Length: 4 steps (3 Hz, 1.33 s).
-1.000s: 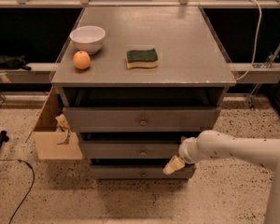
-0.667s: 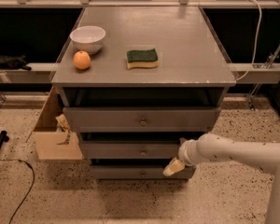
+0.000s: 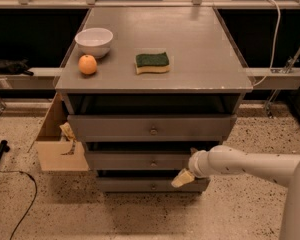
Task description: Open middle drawer
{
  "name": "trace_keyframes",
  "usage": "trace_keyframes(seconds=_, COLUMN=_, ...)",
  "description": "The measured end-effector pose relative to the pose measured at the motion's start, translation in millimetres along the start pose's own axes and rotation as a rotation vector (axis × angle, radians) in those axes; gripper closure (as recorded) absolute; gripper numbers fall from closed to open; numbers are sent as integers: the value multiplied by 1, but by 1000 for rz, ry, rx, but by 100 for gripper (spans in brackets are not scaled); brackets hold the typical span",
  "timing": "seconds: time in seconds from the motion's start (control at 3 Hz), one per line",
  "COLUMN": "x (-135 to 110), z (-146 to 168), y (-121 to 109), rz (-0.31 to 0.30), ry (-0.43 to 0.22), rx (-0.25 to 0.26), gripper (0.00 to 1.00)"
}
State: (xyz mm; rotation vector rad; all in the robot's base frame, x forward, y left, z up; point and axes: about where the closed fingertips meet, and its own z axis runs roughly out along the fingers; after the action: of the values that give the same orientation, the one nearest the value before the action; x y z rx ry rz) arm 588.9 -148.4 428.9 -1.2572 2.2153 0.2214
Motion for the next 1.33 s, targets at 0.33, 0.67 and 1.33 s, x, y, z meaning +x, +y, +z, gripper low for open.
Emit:
trace_keyframes(seconds=0.33, x=-8, z=10, y=-10, rz=9, ry=-29, rx=28, gripper=0)
trace_keyframes(seconds=0.67, x=-13, z=17, y=-15, rz=15, ry=-47, rx=52, gripper=0)
trace_keyframes(seconds=1.33, x=-11, z=31, y=-29, rz=41, ry=-48, rx=80, gripper=0)
